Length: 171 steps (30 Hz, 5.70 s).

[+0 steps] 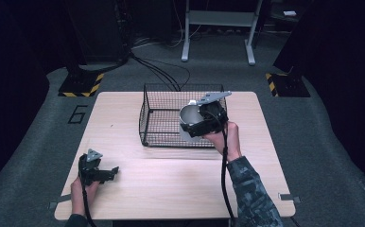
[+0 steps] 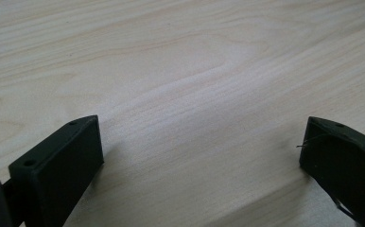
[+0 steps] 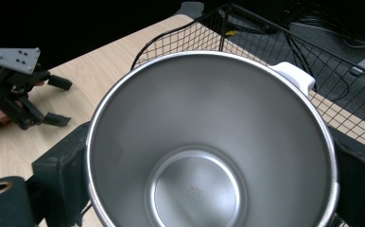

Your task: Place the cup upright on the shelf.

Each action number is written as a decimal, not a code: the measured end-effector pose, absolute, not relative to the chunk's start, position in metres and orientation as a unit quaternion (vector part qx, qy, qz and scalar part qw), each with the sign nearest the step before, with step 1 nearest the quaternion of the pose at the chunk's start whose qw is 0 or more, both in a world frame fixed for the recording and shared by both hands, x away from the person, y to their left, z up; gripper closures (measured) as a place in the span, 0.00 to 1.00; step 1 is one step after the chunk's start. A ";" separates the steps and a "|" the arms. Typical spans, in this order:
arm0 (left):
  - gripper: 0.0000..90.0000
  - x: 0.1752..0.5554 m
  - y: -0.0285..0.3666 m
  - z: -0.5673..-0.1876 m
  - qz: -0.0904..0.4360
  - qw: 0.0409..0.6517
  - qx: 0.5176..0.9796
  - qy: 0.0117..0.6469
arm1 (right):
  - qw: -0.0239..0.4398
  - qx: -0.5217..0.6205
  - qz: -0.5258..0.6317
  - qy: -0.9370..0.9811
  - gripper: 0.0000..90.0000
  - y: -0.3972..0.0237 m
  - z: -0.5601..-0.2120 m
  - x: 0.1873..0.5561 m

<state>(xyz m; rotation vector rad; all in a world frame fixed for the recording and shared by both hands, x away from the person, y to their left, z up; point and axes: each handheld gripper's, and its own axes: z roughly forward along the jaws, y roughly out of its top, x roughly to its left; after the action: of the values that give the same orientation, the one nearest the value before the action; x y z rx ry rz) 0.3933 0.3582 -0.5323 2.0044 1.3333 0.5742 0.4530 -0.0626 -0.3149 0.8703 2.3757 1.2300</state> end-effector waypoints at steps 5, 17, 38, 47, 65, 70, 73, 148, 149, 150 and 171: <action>0.00 0.393 0.358 -0.532 0.219 0.328 0.765 0.510 | 0.161 0.317 0.436 0.827 0.07 -0.060 -0.311 0.464; 0.00 0.393 0.358 -0.532 0.219 0.328 0.765 0.510 | 0.164 0.334 0.429 0.823 0.07 -0.057 -0.317 0.492; 0.00 0.393 0.358 -0.532 0.219 0.327 0.765 0.509 | 0.153 0.368 0.405 0.823 0.07 -0.052 -0.337 0.528; 0.00 0.393 0.358 -0.532 0.219 0.328 0.764 0.510 | 0.143 0.380 0.388 0.827 0.07 -0.049 -0.350 0.542; 0.00 0.393 0.358 -0.532 0.219 0.328 0.765 0.510 | 0.127 0.403 0.359 0.832 0.07 -0.045 -0.372 0.564; 0.00 0.393 0.358 -0.532 0.219 0.328 0.765 0.510 | 0.126 0.411 0.352 0.832 0.07 -0.044 -0.379 0.570; 0.00 0.393 0.358 -0.532 0.219 0.328 0.765 0.510 | 0.128 0.414 0.350 0.831 0.07 -0.044 -0.382 0.573; 0.00 0.393 0.358 -0.532 0.219 0.328 0.765 0.510 | 0.133 0.443 0.295 0.836 0.00 -0.042 -0.408 0.593; 0.00 0.393 0.358 -0.532 0.219 0.328 0.765 0.510 | 0.135 0.441 0.303 0.834 0.00 -0.045 -0.401 0.588; 0.00 0.393 0.358 -0.532 0.219 0.328 0.765 0.510 | 0.135 0.441 0.303 0.834 0.00 -0.045 -0.401 0.588; 0.00 0.394 0.359 -0.532 0.219 0.324 0.769 0.505 | 0.161 0.385 0.373 0.829 0.00 -0.091 -0.358 0.498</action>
<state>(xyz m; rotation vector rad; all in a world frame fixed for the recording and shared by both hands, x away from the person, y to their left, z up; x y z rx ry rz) 0.3935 0.3590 -0.5316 2.0185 1.3259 0.5740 0.4983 -0.0911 -0.3581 1.0990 2.3673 1.0650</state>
